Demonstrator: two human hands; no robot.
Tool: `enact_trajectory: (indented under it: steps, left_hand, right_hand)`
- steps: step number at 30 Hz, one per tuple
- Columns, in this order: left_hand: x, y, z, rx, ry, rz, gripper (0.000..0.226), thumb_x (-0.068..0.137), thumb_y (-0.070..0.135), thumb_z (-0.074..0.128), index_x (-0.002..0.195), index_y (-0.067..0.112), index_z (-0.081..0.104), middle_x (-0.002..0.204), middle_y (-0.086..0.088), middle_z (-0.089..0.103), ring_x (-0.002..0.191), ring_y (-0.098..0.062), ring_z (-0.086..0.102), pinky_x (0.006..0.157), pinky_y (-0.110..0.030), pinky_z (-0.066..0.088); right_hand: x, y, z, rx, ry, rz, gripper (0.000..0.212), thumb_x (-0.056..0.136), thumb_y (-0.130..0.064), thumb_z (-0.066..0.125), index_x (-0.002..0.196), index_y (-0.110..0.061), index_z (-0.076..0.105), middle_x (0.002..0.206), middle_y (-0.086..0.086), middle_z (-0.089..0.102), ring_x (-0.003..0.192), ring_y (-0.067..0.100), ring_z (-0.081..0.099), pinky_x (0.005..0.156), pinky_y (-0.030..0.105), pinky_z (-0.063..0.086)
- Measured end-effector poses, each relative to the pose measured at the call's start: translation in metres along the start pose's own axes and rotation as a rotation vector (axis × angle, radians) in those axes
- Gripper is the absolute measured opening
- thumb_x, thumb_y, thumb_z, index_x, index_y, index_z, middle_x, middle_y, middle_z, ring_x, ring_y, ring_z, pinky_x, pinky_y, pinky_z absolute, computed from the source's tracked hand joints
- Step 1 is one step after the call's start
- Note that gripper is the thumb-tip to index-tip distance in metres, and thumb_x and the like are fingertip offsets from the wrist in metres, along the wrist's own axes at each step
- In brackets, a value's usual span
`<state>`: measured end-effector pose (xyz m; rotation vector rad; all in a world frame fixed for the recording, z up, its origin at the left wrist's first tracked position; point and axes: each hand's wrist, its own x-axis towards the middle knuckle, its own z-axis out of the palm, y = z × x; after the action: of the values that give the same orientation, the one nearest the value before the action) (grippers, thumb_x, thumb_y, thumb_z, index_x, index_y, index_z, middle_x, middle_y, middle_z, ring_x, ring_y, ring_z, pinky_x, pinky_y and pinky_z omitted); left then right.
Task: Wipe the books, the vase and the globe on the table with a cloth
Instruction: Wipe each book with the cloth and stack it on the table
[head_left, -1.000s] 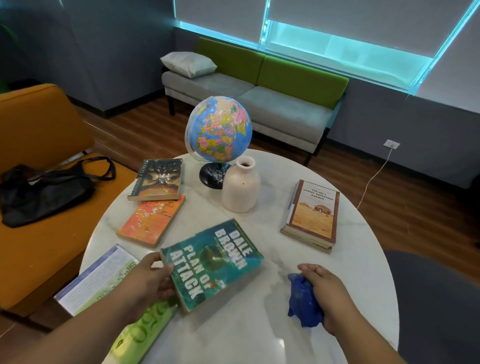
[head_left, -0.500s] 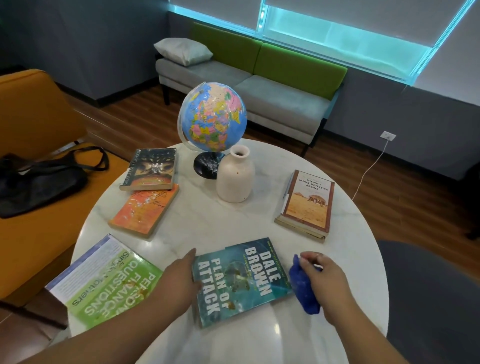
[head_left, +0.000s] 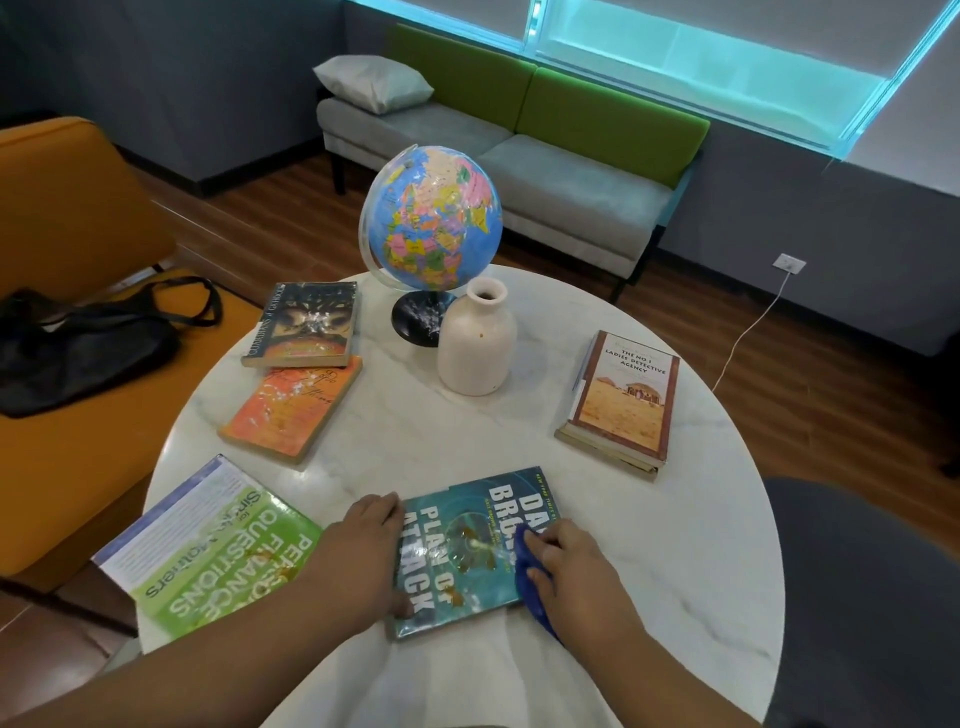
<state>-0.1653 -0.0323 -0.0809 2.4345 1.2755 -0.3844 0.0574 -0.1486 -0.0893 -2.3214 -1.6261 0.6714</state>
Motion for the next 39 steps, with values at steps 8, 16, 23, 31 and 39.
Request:
enact_trajectory:
  steps: [8,16,23,31,39]
  left_hand:
    - [-0.001,0.001,0.000,0.028,0.029,0.016,0.116,0.069,0.059,0.073,0.154,0.011,0.010,0.159,0.000,0.010,0.145,-0.018,0.012,0.115,-0.035,0.028]
    - [-0.002,0.002,-0.001,0.019,0.031,0.017,0.115,0.068,0.058,0.074,0.153,0.011,0.011,0.159,0.000,0.010,0.145,-0.018,0.012,0.115,-0.034,0.028]
    - [-0.002,0.001,-0.001,0.021,0.019,0.021,0.114,0.070,0.059,0.073,0.154,0.012,0.010,0.160,0.000,0.007,0.146,-0.018,0.011,0.116,-0.034,0.027]
    - [-0.002,0.001,-0.002,0.017,0.016,0.025,0.113,0.070,0.057,0.073,0.153,0.013,0.011,0.160,0.000,0.007,0.146,-0.017,0.011,0.115,-0.035,0.029]
    - [-0.002,0.000,-0.002,0.016,0.012,0.033,0.113,0.071,0.057,0.073,0.154,0.013,0.010,0.161,0.000,0.005,0.146,-0.018,0.010,0.115,-0.035,0.028]
  right_hand:
    - [0.015,-0.005,-0.006,-0.130,-0.011,-0.052,0.033,0.101,-0.025,0.040,0.130,-0.018,0.054,0.104,-0.009,0.045,0.091,0.007,0.047,0.073,0.010,0.037]
    - [0.022,-0.001,-0.011,-0.238,0.068,-0.080,0.015,0.099,-0.026,0.045,0.095,-0.015,0.053,0.097,-0.001,0.058,0.077,0.009,0.059,0.058,0.020,0.044]
    - [0.033,0.002,-0.012,-0.222,0.047,-0.167,0.014,0.097,-0.026,0.048,0.095,-0.015,0.057,0.100,0.002,0.062,0.084,0.014,0.061,0.072,0.030,0.049]
    - [0.034,-0.010,-0.019,-0.038,-0.084,-0.029,0.012,0.097,-0.017,0.049,0.090,-0.023,0.057,0.097,-0.002,0.057,0.085,0.015,0.057,0.064,0.019,0.040]
    - [0.046,-0.012,-0.019,-0.006,-0.111,-0.013,0.021,0.096,-0.030,0.054,0.094,-0.010,0.059,0.076,-0.005,0.059,0.061,0.005,0.055,0.049,0.013,0.038]
